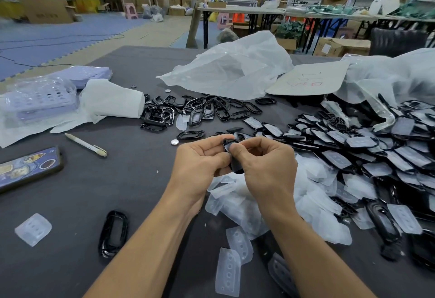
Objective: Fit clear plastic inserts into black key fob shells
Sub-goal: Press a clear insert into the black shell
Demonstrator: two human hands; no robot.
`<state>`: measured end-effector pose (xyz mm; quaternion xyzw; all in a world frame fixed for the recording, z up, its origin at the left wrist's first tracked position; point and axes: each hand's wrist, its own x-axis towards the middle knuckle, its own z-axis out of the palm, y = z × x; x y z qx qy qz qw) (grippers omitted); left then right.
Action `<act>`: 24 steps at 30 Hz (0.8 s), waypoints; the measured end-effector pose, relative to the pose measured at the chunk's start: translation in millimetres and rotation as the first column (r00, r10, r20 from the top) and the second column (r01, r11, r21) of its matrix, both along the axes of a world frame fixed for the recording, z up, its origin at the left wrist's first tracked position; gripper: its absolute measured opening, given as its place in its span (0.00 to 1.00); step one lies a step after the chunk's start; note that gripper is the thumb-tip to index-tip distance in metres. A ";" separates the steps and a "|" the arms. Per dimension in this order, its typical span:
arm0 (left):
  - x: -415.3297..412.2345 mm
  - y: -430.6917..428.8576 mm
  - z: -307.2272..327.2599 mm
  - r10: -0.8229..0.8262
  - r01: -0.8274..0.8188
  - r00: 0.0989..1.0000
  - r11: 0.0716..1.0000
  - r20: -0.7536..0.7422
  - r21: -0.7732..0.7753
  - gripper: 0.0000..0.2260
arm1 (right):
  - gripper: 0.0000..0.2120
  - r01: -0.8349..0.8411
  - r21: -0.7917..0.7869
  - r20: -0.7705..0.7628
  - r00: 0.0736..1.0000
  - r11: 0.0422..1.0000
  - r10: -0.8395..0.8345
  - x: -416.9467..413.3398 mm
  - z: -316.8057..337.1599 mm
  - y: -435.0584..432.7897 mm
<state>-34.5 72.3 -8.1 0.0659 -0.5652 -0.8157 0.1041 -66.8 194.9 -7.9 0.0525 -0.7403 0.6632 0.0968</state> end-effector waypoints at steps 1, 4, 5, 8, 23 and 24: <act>-0.3 0.1 -0.3 0.001 -0.001 1.000 1.000 0.000 0.008 0.15 | 0.08 0.018 0.016 -0.001 1.000 1.000 -0.018 0.3 -0.1 -0.7; -0.7 1.1 -0.7 -0.003 0.003 1.000 1.000 0.002 0.025 0.12 | 0.09 0.054 0.050 -0.003 0.999 0.997 -0.054 0.7 -0.6 -2.4; -0.6 1.5 -0.9 0.001 -0.001 1.000 1.000 0.005 0.021 0.12 | 0.09 0.060 0.058 -0.007 0.998 0.997 -0.059 0.9 -0.7 -2.5; 0.2 1.0 -0.8 0.020 -0.020 1.000 1.000 0.011 0.006 0.13 | 0.09 0.058 0.075 -0.018 0.998 0.995 -0.057 0.8 -1.3 -2.3; -3.5 2.6 -0.1 0.227 -0.228 0.972 0.974 0.058 0.003 0.17 | 0.06 -0.173 0.098 0.036 0.985 0.980 0.170 -6.7 -5.3 0.6; -3.2 2.4 0.0 0.230 -0.230 0.971 0.973 0.058 -0.016 0.16 | 0.06 -0.171 0.103 0.031 0.985 0.980 0.169 -6.9 -5.7 1.2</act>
